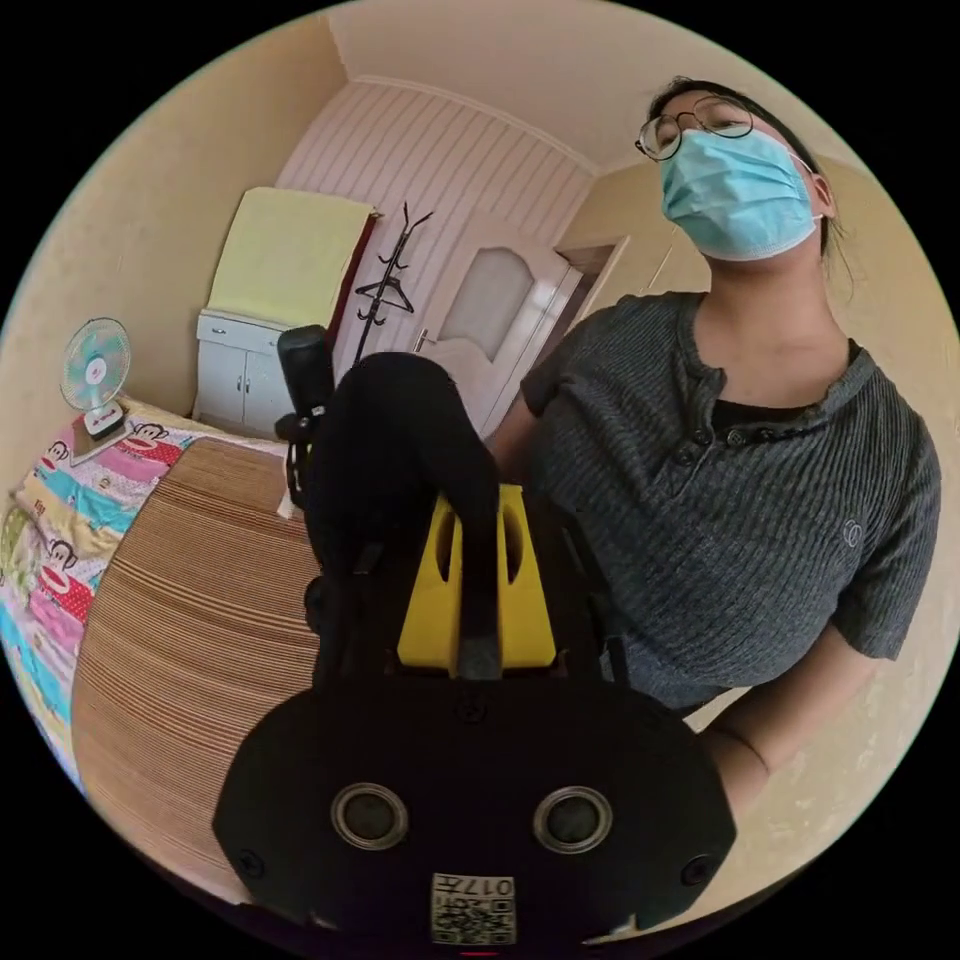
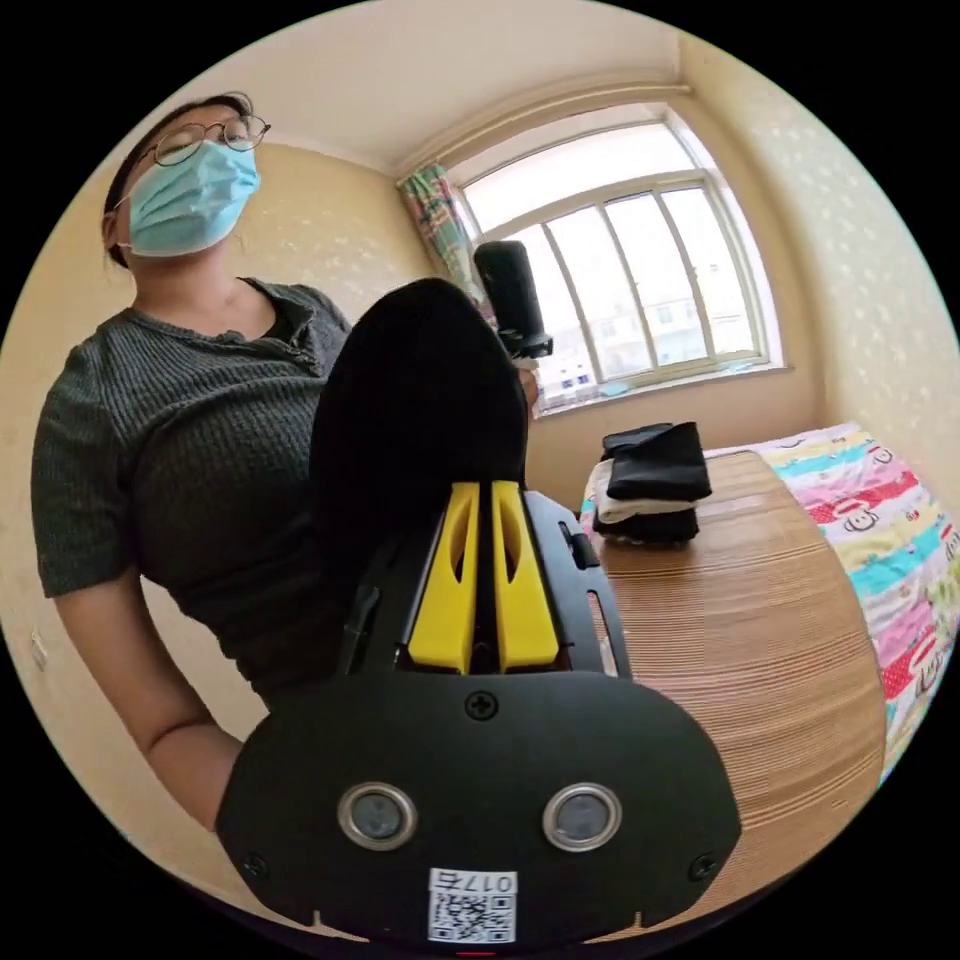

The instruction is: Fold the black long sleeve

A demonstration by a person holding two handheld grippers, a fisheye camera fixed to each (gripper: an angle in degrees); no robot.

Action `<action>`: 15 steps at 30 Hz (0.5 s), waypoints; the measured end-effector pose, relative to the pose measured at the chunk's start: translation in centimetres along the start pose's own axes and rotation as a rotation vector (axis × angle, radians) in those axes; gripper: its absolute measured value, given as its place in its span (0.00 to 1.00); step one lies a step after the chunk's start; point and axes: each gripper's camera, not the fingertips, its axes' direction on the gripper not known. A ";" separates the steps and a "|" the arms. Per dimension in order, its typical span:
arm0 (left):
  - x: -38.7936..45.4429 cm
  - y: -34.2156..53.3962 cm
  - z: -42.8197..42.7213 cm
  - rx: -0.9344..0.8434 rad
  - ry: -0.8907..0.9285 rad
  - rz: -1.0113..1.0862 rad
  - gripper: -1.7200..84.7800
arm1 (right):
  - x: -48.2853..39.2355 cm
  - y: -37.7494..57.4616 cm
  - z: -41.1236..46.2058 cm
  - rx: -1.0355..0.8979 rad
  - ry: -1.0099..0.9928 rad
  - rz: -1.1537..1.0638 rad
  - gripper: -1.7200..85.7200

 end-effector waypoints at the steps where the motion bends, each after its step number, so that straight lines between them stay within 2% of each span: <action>1: -0.3 0.5 -0.4 0.018 -0.036 -0.038 0.08 | -0.1 0.4 -2.4 0.110 0.088 0.073 0.05; 3: -1.6 3.0 -3.2 0.221 -0.258 -0.268 0.08 | -1.2 1.1 -5.6 0.281 0.228 0.128 0.04; 4: -1.8 3.8 -4.1 0.309 -0.287 -0.313 0.07 | -1.9 1.3 -6.7 0.350 0.333 0.166 0.04; 6: -2.0 7.2 -6.8 0.631 -0.277 -0.397 0.04 | -2.4 1.7 -7.7 0.481 0.421 0.238 0.04; 8: -2.1 8.4 -7.9 0.736 -0.293 -0.444 0.03 | -2.2 2.6 -8.6 0.625 0.369 0.263 0.04; 9: -2.1 8.0 -8.1 0.720 -0.319 -0.471 0.04 | -2.1 2.8 -8.7 0.674 0.339 0.254 0.04; 11: -2.0 6.1 -7.8 0.634 -0.352 -0.495 0.09 | -2.6 2.1 -7.9 0.664 0.410 0.230 0.04; 12: -1.8 4.3 -7.1 0.563 -0.363 -0.492 0.14 | -3.1 1.4 -7.3 0.645 0.470 0.213 0.04; 15: -0.5 -1.0 -4.2 0.394 -0.404 -0.425 0.21 | -4.0 -1.0 -5.0 0.548 0.602 0.179 0.04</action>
